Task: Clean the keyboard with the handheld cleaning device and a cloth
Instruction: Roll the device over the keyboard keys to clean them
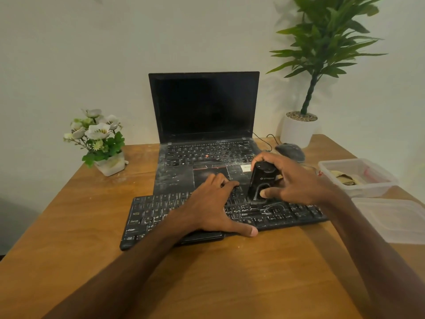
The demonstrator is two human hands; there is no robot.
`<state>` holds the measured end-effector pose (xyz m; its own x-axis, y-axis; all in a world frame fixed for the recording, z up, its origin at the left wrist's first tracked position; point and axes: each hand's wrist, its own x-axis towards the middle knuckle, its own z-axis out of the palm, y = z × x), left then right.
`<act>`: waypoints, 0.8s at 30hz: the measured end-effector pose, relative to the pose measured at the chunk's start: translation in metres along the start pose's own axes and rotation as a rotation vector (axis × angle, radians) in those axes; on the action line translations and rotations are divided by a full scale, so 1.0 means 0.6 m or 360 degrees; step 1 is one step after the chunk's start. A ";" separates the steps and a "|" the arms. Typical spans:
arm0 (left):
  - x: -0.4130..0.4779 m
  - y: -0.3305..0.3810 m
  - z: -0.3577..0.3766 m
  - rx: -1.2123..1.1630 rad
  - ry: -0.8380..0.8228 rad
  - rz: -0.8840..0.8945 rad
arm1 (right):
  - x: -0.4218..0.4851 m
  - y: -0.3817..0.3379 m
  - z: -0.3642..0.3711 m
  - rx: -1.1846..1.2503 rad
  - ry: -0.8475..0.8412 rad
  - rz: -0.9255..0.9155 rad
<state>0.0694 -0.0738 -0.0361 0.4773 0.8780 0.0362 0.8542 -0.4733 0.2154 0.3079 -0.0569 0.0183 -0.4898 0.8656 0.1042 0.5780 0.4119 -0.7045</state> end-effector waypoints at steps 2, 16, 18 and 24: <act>0.001 -0.001 0.001 -0.0003 0.0000 0.0001 | -0.001 0.009 -0.008 -0.0005 0.0023 0.0059; 0.001 -0.002 0.003 -0.0029 0.0046 0.0005 | -0.005 0.003 -0.022 -0.0088 0.0189 -0.0016; 0.001 -0.002 0.004 -0.0027 0.0044 0.0001 | 0.000 -0.004 -0.006 -0.0021 0.0112 -0.0054; 0.002 -0.005 0.005 -0.0021 0.0060 0.0012 | -0.002 0.022 -0.020 -0.0019 0.0013 0.0125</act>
<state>0.0680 -0.0717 -0.0395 0.4754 0.8766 0.0748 0.8476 -0.4791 0.2281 0.3239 -0.0489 0.0171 -0.4371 0.8977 0.0546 0.6223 0.3458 -0.7022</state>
